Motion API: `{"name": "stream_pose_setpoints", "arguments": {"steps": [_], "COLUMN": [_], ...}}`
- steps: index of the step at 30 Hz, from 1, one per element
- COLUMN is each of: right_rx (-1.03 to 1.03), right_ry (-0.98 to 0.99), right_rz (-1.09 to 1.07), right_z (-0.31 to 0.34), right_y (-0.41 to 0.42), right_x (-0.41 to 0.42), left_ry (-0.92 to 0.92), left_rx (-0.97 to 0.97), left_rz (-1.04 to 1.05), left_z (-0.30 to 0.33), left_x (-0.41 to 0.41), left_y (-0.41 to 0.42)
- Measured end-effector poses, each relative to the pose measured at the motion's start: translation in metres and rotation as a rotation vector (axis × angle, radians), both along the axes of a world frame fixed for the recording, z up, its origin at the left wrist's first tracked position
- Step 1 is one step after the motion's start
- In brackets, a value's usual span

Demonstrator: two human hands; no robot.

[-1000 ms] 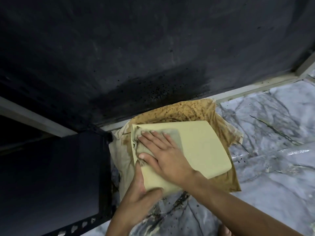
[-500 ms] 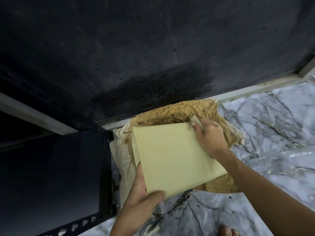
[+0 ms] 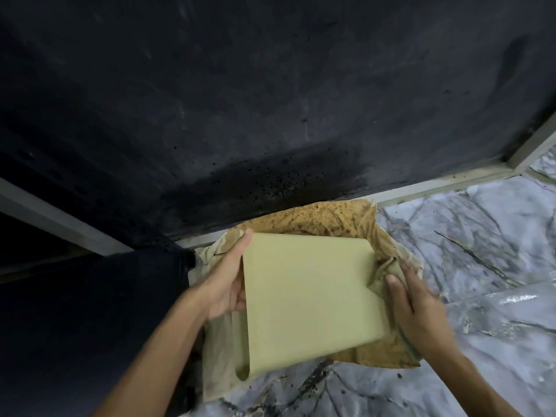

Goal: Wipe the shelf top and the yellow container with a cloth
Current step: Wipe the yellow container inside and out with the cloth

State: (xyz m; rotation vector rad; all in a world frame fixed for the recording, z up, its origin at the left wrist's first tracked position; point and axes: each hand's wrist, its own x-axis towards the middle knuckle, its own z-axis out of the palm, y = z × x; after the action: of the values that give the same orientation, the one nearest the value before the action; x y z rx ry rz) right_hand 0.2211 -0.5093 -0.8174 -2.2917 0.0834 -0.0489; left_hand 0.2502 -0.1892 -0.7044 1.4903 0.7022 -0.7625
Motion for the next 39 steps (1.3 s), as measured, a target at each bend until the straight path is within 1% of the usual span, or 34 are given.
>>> {"name": "stream_pose_setpoints", "arguments": {"steps": [1,2,3,5,6,9,11,14,16,19,22,25,28,29,31,32,33,35,36,39], "right_rx": [0.046,0.077,0.084,0.067,0.072,0.181,0.293,0.444,0.482,0.485,0.481,0.497,0.450,0.453,0.456,0.400,0.278,-0.017,-0.099,-0.187], "right_ry": [0.005,-0.002,-0.009,-0.026,-0.038,-0.030,-0.023,-0.056,-0.082,-0.098,-0.137,-0.249,-0.335,-0.320,-0.212,-0.151,-0.121,-0.137,-0.151,-0.151], "right_rz": [0.013,0.013,0.003,-0.020,-0.037,-0.134,-0.234,-0.334,-0.332,-0.296,-0.280,-0.169,0.035,0.135,0.336,0.410,0.462,0.525,0.548,0.657], "right_z": [0.003,0.005,0.005,0.005,0.004,0.010,0.017,0.029,0.036,0.040,0.052,0.089,0.124,0.128,0.126,0.121,0.115,0.106,0.106,0.107], "right_y": [0.004,0.007,0.009,0.013,0.014,0.016,0.017,0.018,0.021,0.028,0.034,0.042,0.060,0.068,0.091,0.105,0.119,0.146,0.156,0.161], "right_x": [-0.003,-0.004,-0.004,-0.005,-0.006,-0.012,-0.017,-0.019,-0.018,-0.020,-0.023,-0.023,-0.014,-0.010,-0.002,0.001,0.004,0.009,0.012,0.022], "left_ry": [0.061,0.073,0.052,-0.048,-0.120,-0.288,-0.349,-0.428,-0.422,-0.388,-0.320,-0.304,-0.295,-0.298,-0.334,-0.363,-0.398,-0.490,-0.534,-0.628], "left_rx": [0.004,0.030,0.047,0.074,0.088,0.113,0.058,-0.083,-0.070,0.076,0.139,0.157,0.171,0.176,0.204,0.213,0.213,0.201,0.190,0.170], "left_rz": [-0.063,-0.072,-0.025,0.122,0.164,0.241,0.280,0.320,0.309,0.306,0.233,0.199,0.183,0.166,0.125,0.100,0.073,0.004,-0.027,-0.078], "left_z": [-0.001,-0.002,-0.002,-0.004,-0.006,-0.002,0.008,0.022,0.027,0.028,0.023,0.018,0.012,0.011,0.009,0.009,0.009,0.013,0.016,0.018], "left_x": [0.015,0.027,0.038,0.050,0.051,0.039,0.018,-0.018,-0.031,-0.041,-0.055,-0.071,-0.086,-0.088,-0.090,-0.090,-0.088,-0.084,-0.082,-0.078], "left_y": [0.001,0.000,-0.003,-0.010,-0.015,-0.030,-0.037,-0.035,-0.032,-0.031,-0.030,-0.025,-0.022,-0.022,-0.020,-0.021,-0.021,-0.023,-0.024,-0.023]}}
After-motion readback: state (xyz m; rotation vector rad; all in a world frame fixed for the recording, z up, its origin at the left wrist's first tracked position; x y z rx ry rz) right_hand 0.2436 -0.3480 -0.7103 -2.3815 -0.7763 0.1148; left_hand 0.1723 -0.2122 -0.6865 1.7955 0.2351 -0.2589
